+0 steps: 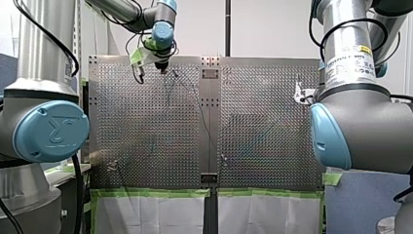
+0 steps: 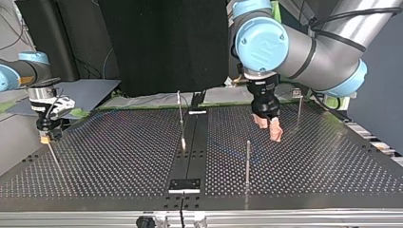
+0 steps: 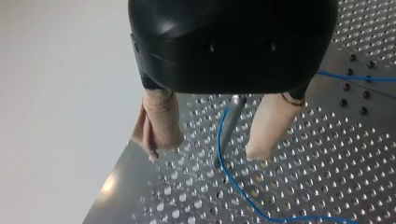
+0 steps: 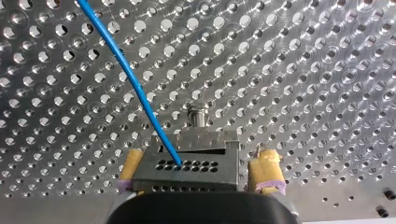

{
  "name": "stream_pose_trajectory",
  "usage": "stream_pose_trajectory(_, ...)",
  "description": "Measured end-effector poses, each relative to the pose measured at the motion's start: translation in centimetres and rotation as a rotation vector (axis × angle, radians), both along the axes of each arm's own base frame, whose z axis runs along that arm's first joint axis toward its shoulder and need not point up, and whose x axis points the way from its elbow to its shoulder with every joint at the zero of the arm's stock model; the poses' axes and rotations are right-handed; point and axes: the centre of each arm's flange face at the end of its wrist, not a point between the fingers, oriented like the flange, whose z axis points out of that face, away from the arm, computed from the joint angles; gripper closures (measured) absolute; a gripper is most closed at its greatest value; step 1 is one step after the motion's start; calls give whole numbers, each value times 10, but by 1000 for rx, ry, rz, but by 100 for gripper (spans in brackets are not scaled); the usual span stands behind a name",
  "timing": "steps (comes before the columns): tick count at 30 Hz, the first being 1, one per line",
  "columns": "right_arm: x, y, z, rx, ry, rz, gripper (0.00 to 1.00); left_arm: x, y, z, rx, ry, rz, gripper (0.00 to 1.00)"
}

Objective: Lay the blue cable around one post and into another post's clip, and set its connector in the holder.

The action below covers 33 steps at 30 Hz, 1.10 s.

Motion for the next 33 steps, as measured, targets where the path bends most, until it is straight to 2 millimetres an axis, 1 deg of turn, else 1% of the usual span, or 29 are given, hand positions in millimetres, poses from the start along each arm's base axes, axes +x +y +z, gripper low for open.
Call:
stream_pose_trajectory(8,0,0,0,1,0,0,0,7,-5,10,43,-10,-69,0)
stream_pose_trajectory(16,0,0,0,0,0,0,0,11,-9,12,103,-2,-145,0)
stream_pose_trajectory(25,1,0,0,-1,0,1,0,15,-14,9,178,16,-234,0)
stream_pose_trajectory(30,2,0,0,0,0,4,0,18,-21,0,227,45,-293,0)
stream_pose_trajectory(33,2,0,0,-1,0,5,0,19,-25,0,250,50,-325,0)
